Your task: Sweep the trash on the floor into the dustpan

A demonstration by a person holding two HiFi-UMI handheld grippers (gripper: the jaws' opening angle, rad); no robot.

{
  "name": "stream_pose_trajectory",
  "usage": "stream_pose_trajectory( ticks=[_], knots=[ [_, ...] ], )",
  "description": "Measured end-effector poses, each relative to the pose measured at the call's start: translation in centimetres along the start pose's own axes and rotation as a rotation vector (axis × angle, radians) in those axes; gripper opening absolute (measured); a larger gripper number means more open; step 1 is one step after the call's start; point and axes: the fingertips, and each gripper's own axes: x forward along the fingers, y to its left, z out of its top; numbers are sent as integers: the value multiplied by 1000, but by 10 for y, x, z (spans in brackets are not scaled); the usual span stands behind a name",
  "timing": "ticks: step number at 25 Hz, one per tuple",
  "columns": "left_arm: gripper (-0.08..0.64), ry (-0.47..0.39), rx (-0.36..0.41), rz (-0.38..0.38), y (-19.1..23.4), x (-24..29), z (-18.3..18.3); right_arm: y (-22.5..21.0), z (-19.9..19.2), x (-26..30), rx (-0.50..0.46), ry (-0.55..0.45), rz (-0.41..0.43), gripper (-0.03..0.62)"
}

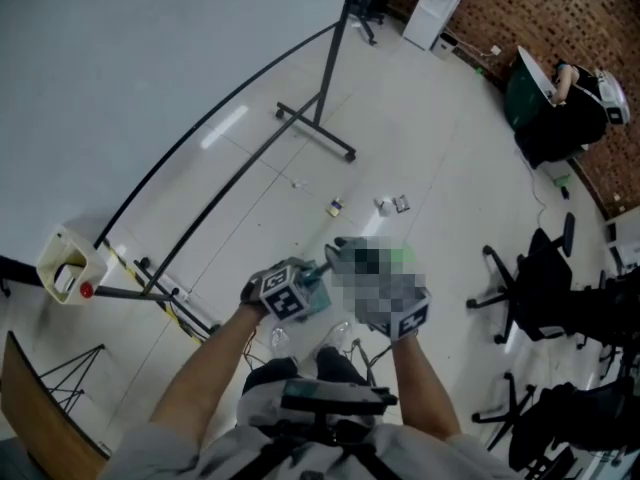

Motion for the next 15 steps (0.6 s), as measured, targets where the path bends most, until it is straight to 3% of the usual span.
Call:
stream_pose_trajectory(
  ticks=[2,5,15],
  knots=[
    [95,19,-21,-6,-3,-1,-13,-23,-4,-15,49,-7,-61,89],
    [95,13,-84,10,4,-5,-30,-50,2,-37,48,-35,-91,89],
    [95,5,-185,56,18,-16,9,-105,17,-91,23,-86,-242,94]
  ],
)
